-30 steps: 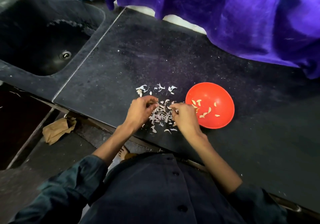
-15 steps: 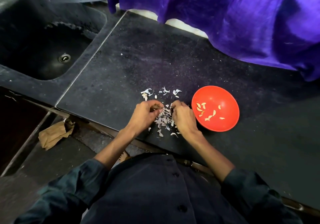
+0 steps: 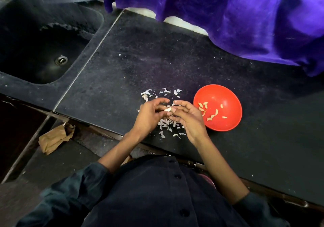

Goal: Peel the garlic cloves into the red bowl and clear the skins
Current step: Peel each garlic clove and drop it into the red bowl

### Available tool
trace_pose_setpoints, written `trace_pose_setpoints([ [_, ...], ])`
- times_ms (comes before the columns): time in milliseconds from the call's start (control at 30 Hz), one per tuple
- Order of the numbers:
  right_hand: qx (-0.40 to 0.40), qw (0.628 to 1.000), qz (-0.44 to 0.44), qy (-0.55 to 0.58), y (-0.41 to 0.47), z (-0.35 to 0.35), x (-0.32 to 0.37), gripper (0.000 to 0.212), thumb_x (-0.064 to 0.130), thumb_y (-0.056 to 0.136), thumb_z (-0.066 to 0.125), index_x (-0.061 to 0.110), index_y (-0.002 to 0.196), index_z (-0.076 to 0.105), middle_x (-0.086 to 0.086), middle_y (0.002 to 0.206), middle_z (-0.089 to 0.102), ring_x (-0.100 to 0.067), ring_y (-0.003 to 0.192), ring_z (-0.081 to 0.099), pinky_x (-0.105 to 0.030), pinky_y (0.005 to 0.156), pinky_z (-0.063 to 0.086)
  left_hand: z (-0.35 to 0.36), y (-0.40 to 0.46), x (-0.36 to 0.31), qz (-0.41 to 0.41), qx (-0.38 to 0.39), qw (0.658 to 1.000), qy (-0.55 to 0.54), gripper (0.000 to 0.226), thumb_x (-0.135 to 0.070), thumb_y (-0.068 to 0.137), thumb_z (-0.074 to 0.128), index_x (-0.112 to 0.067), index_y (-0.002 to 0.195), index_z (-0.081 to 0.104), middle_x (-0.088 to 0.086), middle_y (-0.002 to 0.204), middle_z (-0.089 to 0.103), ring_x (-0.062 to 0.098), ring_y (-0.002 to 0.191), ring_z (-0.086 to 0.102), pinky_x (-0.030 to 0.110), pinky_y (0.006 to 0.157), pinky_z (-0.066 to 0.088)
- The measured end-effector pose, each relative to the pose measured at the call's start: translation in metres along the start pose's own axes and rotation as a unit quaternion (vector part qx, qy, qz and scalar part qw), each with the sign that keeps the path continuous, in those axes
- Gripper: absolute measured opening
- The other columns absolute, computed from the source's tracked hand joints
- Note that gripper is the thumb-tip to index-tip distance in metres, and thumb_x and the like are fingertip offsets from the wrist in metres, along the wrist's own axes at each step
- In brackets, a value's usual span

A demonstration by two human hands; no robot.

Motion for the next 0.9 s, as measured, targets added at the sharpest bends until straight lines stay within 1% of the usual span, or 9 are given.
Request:
trace_pose_setpoints([
  [167, 0.002, 0.990, -0.073, -0.117, -0.002, 0.005, 0.016, 0.010, 0.006, 0.088, 0.068, 0.012, 0.094, 0.073, -0.003, 0.082, 0.072, -0.014, 0.075, 0.068, -0.025, 0.065, 0.056, -0.006, -0.005, -0.020, 0.068, -0.025, 0.991, 0.113, 0.060, -0.004, 0.082, 0.074, -0.020, 0.136, 0.052, -0.007, 0.089, 0.075, -0.009, 0.083, 0.064, 0.005, 0.081, 0.046],
  [333, -0.008, 0.970, -0.126, -0.209, -0.002, 0.006, 0.029, 0.016, 0.007, 0.090, 0.066, 0.021, 0.085, 0.071, 0.002, 0.077, 0.072, -0.012, 0.068, 0.068, -0.029, 0.061, 0.058, -0.004, -0.009, -0.033, 0.100, -0.016, 0.981, 0.164, 0.061, -0.008, 0.085, 0.072, -0.017, 0.140, 0.048, 0.001, 0.096, 0.075, -0.002, 0.099, 0.060, -0.008, 0.077, 0.033],
  [400, -0.018, 0.960, -0.140, -0.242, -0.004, 0.005, 0.033, 0.017, 0.010, 0.092, 0.064, 0.024, 0.084, 0.069, 0.001, 0.077, 0.072, -0.011, 0.066, 0.068, -0.029, 0.060, 0.058, 0.000, -0.009, -0.035, 0.101, 0.000, 0.981, 0.168, 0.054, -0.010, 0.090, 0.067, -0.018, 0.139, 0.047, 0.002, 0.101, 0.075, -0.004, 0.093, 0.060, -0.007, 0.073, 0.033],
  [467, -0.011, 0.963, -0.137, -0.232, -0.005, 0.007, 0.033, 0.017, 0.009, 0.092, 0.063, 0.024, 0.085, 0.069, 0.005, 0.076, 0.072, -0.008, 0.067, 0.067, -0.026, 0.060, 0.057, -0.001, -0.009, -0.035, 0.103, 0.001, 0.980, 0.169, 0.047, -0.009, 0.093, 0.062, -0.018, 0.138, 0.048, 0.002, 0.101, 0.075, -0.009, 0.075, 0.061, -0.004, 0.070, 0.037],
  [533, 0.003, 0.978, -0.109, -0.180, -0.004, 0.008, 0.029, 0.011, 0.008, 0.092, 0.062, 0.017, 0.091, 0.070, 0.003, 0.077, 0.073, -0.009, 0.070, 0.067, -0.026, 0.063, 0.058, -0.005, -0.008, -0.036, 0.104, -0.014, 0.985, 0.140, 0.044, -0.008, 0.093, 0.063, -0.018, 0.134, 0.051, -0.001, 0.096, 0.075, -0.011, 0.070, 0.063, 0.003, 0.072, 0.045],
  [600, 0.013, 0.991, -0.076, -0.112, -0.004, 0.007, 0.024, 0.012, 0.007, 0.091, 0.064, 0.006, 0.101, 0.070, -0.010, 0.086, 0.071, -0.015, 0.076, 0.067, -0.026, 0.066, 0.058, -0.011, -0.006, -0.031, 0.080, -0.035, 0.994, 0.061, 0.042, -0.011, 0.088, 0.070, -0.017, 0.126, 0.056, -0.004, 0.087, 0.075, -0.003, 0.070, 0.068, 0.014, 0.072, 0.053],
  [667, 0.016, 0.996, -0.054, -0.062, -0.003, 0.006, 0.021, 0.017, 0.003, 0.088, 0.065, -0.001, 0.104, 0.068, -0.017, 0.089, 0.070, -0.017, 0.077, 0.067, -0.026, 0.067, 0.057, -0.017, -0.005, -0.022, 0.049, -0.055, 0.997, -0.016, 0.037, -0.009, 0.082, 0.075, -0.014, 0.116, 0.061, -0.005, 0.078, 0.074, 0.006, 0.068, 0.070, 0.018, 0.068, 0.055],
  [800, 0.017, 0.998, -0.047, -0.026, -0.002, 0.007, 0.021, 0.012, -0.004, 0.086, 0.063, 0.000, 0.096, 0.069, -0.007, 0.080, 0.072, -0.014, 0.072, 0.068, -0.024, 0.069, 0.058, -0.012, -0.003, -0.012, 0.030, -0.055, 0.990, -0.123, 0.012, -0.005, 0.085, 0.070, -0.011, 0.096, 0.069, 0.003, 0.079, 0.073, 0.019, 0.070, 0.070, 0.030, 0.063, 0.059],
  [900, 0.011, 0.998, -0.057, -0.032, -0.001, 0.005, 0.023, 0.014, -0.007, 0.085, 0.063, -0.001, 0.097, 0.069, -0.004, 0.079, 0.073, -0.014, 0.072, 0.069, -0.025, 0.071, 0.059, -0.005, -0.003, -0.007, 0.012, -0.037, 0.992, -0.119, 0.006, -0.011, 0.090, 0.065, -0.012, 0.089, 0.071, 0.006, 0.081, 0.072, 0.019, 0.070, 0.069, 0.030, 0.062, 0.059],
])
Point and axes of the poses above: each hand's wrist, its own y-axis towards the middle knuckle, its own z-axis out of the palm, x = y × z, the point moved 10 cm from there along y, towards the middle knuckle
